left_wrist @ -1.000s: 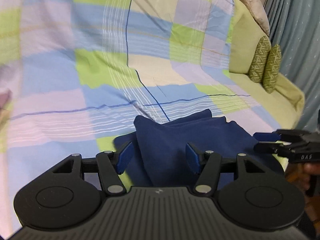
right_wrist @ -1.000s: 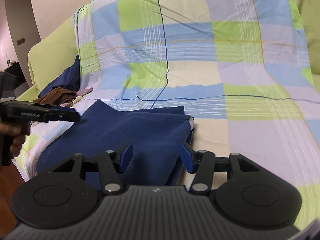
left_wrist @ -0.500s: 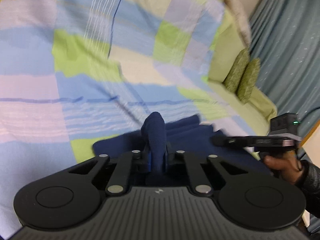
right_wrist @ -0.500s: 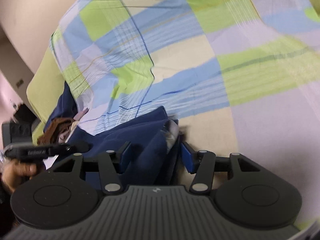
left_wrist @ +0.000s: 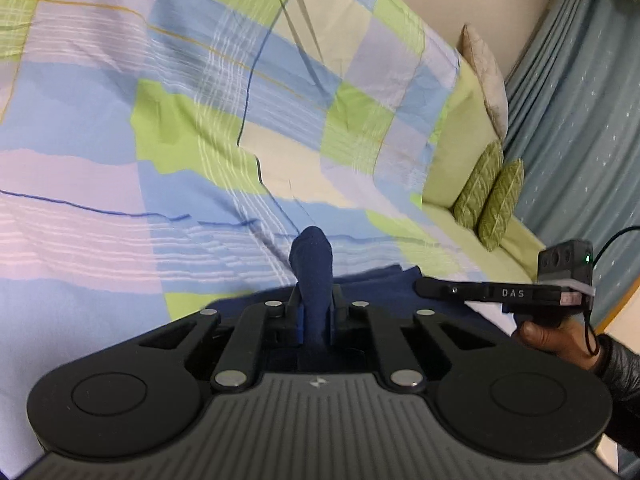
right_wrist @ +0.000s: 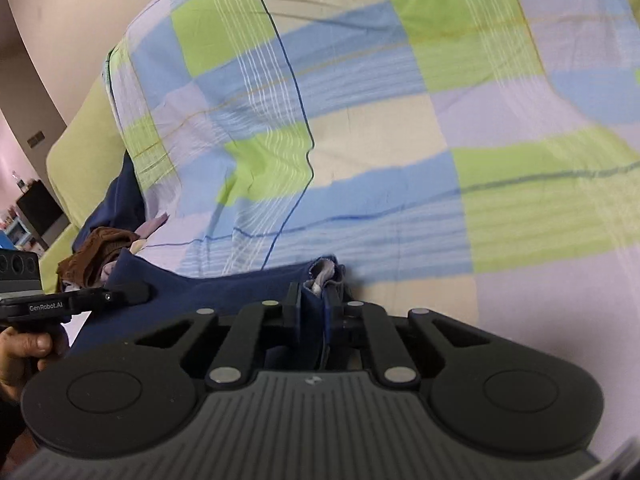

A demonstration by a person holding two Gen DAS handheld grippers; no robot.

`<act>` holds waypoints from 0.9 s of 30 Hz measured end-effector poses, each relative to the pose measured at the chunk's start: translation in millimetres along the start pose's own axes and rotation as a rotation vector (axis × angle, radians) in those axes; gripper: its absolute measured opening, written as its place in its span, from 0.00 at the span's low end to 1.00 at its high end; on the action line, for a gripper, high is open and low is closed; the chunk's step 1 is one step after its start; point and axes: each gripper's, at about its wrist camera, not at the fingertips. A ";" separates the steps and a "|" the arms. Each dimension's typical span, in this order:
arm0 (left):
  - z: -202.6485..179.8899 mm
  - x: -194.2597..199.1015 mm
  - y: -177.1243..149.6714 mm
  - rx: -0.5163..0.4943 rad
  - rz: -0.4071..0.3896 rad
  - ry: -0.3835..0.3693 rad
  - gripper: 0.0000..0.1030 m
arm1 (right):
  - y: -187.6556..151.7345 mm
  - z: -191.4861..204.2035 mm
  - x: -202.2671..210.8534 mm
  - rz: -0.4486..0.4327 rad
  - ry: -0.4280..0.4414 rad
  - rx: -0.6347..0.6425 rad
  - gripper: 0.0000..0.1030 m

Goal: Fold clothes

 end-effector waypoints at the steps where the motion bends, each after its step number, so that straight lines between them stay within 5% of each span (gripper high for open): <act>1: -1.3 1.9 1.2 -0.008 -0.013 0.001 0.09 | 1.9 3.4 5.0 -0.028 0.018 0.010 0.07; 3: -0.2 -2.2 2.3 -0.003 -0.002 0.020 0.09 | 4.5 2.7 1.1 -0.023 0.013 0.028 0.06; 7: 22.5 -33.4 -10.9 0.098 0.144 0.098 0.11 | 9.4 -0.5 -9.6 0.000 -0.006 0.062 0.06; 10: 21.7 -37.6 -12.2 0.095 0.152 0.128 0.15 | 1.9 -14.9 -25.7 0.068 -0.026 0.037 0.08; 12: 17.8 -39.3 -11.7 0.073 0.155 0.147 0.16 | 3.6 -14.6 -21.2 0.047 -0.030 0.030 0.25; 17: 11.7 -42.6 -11.5 0.043 0.162 0.183 0.16 | 10.5 47.6 38.2 -0.112 -0.077 0.229 0.26; 24: 5.2 -40.0 -14.9 -0.016 0.157 0.233 0.18 | -54.9 141.8 55.2 -0.040 0.053 0.388 0.24; 27: 3.8 -41.3 -14.6 -0.032 0.166 0.239 0.20 | -81.9 151.5 29.1 0.059 0.005 0.426 0.23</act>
Point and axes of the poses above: each gripper's, at about its wrist camera, not at the fingertips, and x roughly against the way its jaws point, z to its left, y to its top, and after that the axes turned 11 degrees about y, right-handed
